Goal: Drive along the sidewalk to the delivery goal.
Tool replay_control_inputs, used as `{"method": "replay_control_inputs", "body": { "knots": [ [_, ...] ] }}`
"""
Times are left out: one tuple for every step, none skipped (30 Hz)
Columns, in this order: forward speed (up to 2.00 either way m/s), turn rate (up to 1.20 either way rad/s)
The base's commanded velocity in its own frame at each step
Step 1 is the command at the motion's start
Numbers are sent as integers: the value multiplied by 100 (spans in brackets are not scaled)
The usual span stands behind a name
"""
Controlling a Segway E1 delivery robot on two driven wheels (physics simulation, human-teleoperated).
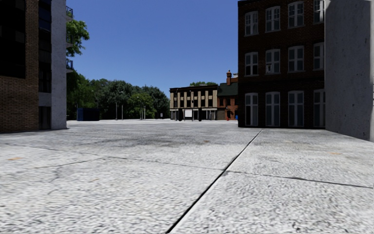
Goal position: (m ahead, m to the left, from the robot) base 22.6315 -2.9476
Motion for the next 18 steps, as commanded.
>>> {"method": "replay_control_inputs", "body": {
  "knots": [
    [200, 0],
    [200, 0],
    [200, 0],
    [200, 0],
    [200, 0],
    [200, 0],
    [200, 0],
    [200, 0],
    [200, 0],
    [200, 0],
    [200, 0],
    [200, 0],
    [200, 0],
    [200, 0],
    [200, 0],
    [200, 0],
    [200, 0],
    [200, 0]
  ]
}}
